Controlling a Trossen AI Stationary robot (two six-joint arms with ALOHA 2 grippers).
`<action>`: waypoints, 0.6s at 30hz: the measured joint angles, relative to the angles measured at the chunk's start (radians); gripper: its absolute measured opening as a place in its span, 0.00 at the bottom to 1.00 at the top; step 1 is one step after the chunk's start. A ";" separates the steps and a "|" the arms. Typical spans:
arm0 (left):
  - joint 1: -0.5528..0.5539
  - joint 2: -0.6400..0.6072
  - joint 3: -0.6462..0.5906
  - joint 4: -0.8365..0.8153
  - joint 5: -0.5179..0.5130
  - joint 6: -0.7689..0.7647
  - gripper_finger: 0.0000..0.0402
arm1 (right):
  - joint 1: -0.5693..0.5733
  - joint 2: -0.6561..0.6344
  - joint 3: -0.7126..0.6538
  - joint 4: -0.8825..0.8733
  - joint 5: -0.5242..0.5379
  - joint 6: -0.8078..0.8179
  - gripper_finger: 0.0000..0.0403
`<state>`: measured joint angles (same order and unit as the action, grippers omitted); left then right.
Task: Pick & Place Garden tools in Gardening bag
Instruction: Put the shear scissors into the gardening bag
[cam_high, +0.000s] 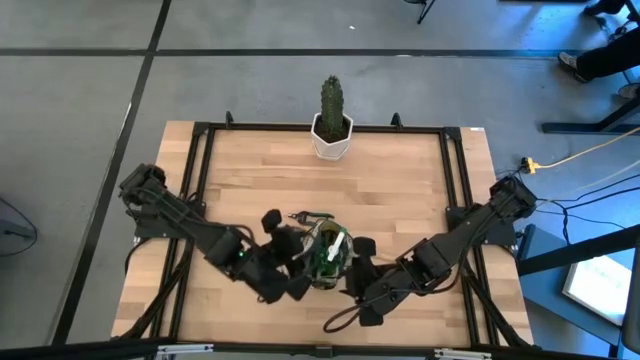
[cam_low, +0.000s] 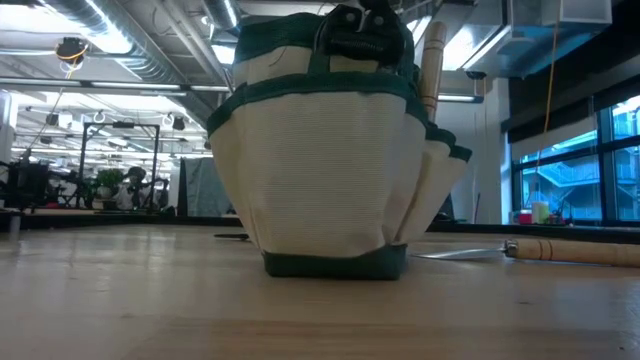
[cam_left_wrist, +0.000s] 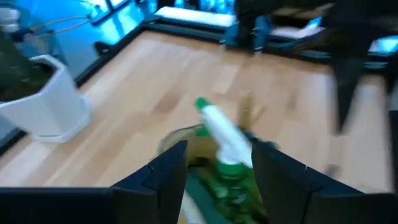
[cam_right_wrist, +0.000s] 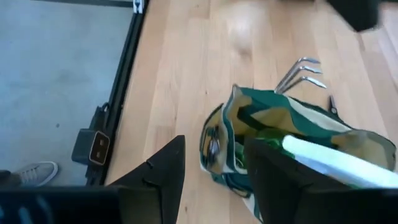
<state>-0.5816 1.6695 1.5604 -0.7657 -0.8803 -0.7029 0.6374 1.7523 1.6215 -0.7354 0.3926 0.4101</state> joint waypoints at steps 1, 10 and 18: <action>0.013 -0.003 0.000 -0.020 0.003 -0.003 0.43 | 0.000 -0.004 0.000 -0.008 0.000 0.004 0.42; 0.189 0.006 0.000 -0.091 0.209 0.034 0.43 | -0.002 -0.076 -0.054 -0.083 0.026 0.026 0.42; 0.341 -0.003 0.000 -0.030 0.257 0.148 0.42 | -0.005 -0.280 -0.343 0.053 0.030 0.089 0.42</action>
<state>-0.2403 1.6669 1.5600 -0.7955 -0.6230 -0.5544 0.6322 1.4725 1.2781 -0.6829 0.4229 0.4988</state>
